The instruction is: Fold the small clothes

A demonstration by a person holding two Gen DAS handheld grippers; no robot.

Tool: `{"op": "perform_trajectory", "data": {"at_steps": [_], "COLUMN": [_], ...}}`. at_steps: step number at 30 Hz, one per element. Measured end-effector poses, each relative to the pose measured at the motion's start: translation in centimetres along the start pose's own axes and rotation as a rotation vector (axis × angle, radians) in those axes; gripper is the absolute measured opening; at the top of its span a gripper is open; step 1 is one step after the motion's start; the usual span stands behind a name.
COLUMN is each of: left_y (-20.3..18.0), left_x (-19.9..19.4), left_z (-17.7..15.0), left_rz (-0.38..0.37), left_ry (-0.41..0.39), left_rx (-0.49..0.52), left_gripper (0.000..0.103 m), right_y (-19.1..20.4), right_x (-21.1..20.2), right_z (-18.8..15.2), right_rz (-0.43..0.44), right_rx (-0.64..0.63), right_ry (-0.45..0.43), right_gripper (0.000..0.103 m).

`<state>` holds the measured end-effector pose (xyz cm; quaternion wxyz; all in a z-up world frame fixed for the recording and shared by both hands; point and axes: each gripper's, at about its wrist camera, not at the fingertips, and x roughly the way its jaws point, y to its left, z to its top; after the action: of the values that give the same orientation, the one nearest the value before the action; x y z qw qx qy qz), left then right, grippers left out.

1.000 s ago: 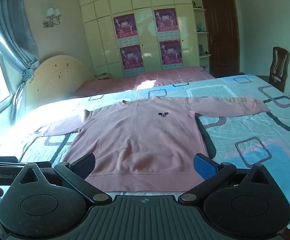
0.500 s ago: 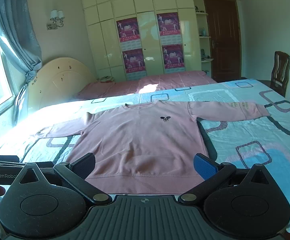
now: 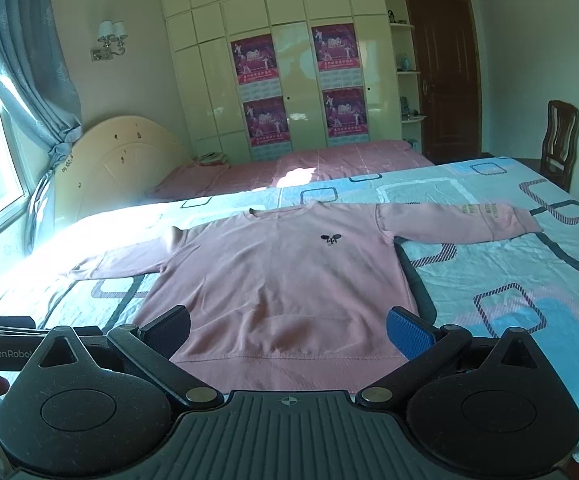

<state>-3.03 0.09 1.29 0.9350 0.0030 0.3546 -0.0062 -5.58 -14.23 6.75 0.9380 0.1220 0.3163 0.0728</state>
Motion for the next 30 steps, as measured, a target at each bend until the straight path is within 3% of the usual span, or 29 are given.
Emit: {"op": "perform_trajectory", "data": {"at_steps": [30], "left_y": [0.8], "left_x": [0.9], "left_z": [1.1], "left_rz": [0.029], "left_ry": [-0.006], "left_rx": [-0.010], "left_gripper": [0.103], "right_y": [0.3], "right_x": [1.3], "right_z": [0.4], "right_rz": [0.006], "right_rx": [-0.001], "right_ry": [0.005], "right_gripper": [0.103]}}
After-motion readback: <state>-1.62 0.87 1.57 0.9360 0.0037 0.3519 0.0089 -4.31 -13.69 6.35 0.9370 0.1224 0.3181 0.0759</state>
